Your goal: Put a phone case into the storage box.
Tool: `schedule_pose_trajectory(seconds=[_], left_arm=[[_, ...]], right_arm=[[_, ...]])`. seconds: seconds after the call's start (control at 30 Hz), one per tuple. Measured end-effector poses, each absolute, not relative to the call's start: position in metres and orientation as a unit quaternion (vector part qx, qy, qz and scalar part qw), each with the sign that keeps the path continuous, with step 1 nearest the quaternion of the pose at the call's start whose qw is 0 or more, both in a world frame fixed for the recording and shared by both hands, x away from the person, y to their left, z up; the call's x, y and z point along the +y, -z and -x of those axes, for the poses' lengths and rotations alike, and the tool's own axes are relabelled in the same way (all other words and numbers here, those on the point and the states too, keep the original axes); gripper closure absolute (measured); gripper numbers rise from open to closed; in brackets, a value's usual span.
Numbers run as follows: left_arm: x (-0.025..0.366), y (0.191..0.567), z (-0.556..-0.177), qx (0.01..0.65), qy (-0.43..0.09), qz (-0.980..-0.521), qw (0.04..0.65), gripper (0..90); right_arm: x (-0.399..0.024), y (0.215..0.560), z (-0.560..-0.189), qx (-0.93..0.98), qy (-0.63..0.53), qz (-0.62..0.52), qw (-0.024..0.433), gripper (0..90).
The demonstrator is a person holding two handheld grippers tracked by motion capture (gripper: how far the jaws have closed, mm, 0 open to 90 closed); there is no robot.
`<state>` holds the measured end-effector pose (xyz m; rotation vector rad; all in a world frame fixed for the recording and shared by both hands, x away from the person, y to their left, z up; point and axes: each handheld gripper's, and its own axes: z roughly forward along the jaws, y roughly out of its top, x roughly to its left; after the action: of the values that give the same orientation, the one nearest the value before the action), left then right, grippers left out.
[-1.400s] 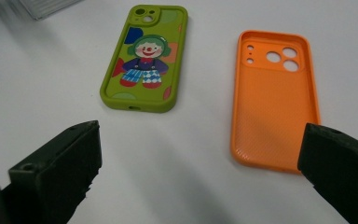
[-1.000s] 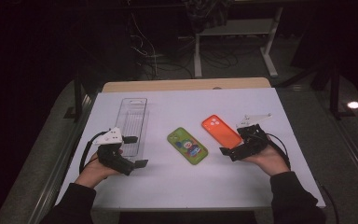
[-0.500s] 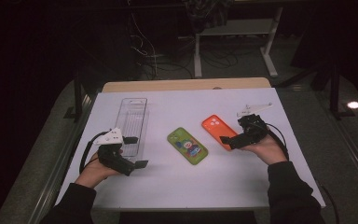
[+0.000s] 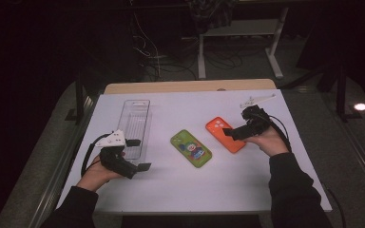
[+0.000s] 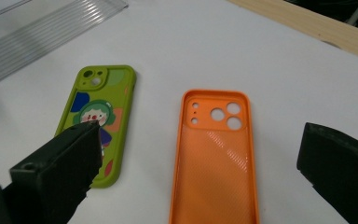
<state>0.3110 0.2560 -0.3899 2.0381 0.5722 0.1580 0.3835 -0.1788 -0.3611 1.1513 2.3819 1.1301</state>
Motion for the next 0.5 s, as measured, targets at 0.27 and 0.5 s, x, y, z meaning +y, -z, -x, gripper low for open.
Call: schedule_pose_trajectory(seconds=[0.27,0.5], left_arm=[[0.258,0.389,-0.311,0.233,-0.066,-0.837,0.491,0.0],[0.258,0.389,-0.312,0.234,-0.065,-0.837,0.490,0.0]], right_arm=[[-0.178,0.353,-0.402,0.815,-0.389,-0.408,0.136,0.0],[-0.181,0.348,-0.419,0.809,-0.386,-0.421,0.141,0.0]])
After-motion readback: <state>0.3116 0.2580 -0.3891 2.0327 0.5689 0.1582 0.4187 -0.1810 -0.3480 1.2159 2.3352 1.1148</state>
